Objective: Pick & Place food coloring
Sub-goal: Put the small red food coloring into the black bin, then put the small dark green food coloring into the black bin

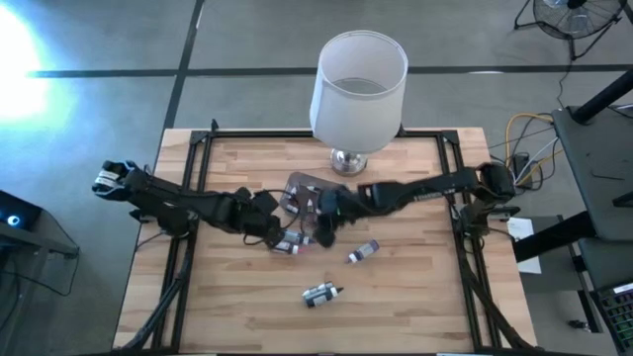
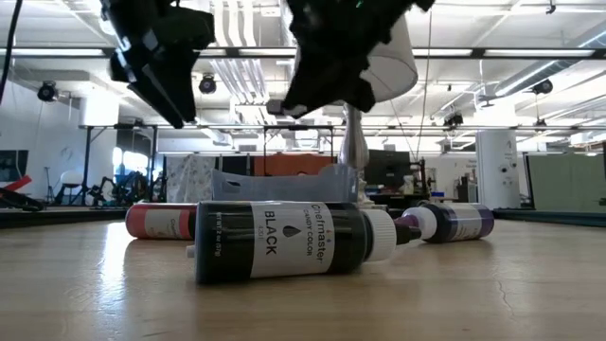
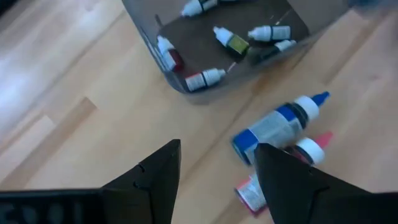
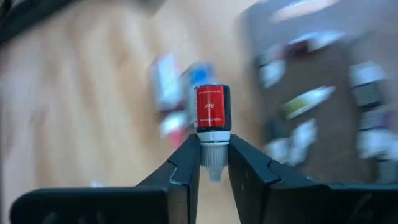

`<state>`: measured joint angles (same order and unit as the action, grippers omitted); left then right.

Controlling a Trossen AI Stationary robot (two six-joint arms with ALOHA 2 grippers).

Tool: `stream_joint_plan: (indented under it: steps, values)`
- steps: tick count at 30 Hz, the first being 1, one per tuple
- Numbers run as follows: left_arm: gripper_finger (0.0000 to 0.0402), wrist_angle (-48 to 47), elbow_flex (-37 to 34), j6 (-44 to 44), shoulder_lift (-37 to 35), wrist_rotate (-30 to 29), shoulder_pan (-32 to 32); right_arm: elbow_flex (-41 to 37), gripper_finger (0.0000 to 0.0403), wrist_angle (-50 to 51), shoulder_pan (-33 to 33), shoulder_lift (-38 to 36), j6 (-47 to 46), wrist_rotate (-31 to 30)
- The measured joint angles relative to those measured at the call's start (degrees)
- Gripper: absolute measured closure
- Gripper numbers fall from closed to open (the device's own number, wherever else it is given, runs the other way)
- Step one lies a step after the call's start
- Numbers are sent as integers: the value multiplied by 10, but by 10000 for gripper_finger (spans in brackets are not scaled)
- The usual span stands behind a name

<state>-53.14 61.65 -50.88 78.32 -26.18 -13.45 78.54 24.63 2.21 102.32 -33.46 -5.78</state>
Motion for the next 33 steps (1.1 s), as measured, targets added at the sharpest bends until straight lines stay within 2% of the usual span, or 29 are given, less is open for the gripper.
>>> stream_joint_plan:
  steps: [5,8,12,15,17,21,25,30,33]
  values:
    - [227,-6,-1,20,0,-25,5,-17,294,27,-79,6,-41,-2]
    - [227,1,-1,15,1,-36,-9,-19,249,37,-100,4,-40,38]
    - [227,41,-1,11,5,-46,-19,-19,191,70,-91,-1,-29,58]
    - [227,92,-1,6,10,-38,-20,-20,158,89,-60,-9,5,47]
    - [227,133,-1,5,15,-12,-20,-19,143,107,-29,-20,40,25]
    - [227,225,-1,19,43,39,-20,-21,130,156,33,-36,80,15]
    - [227,291,-1,-17,85,75,-26,-38,137,170,92,-38,82,22]
    - [227,306,1,-89,140,104,-60,-54,151,140,154,-37,77,4]
    - [227,307,6,-140,167,107,-86,-57,157,132,167,-37,71,-9]
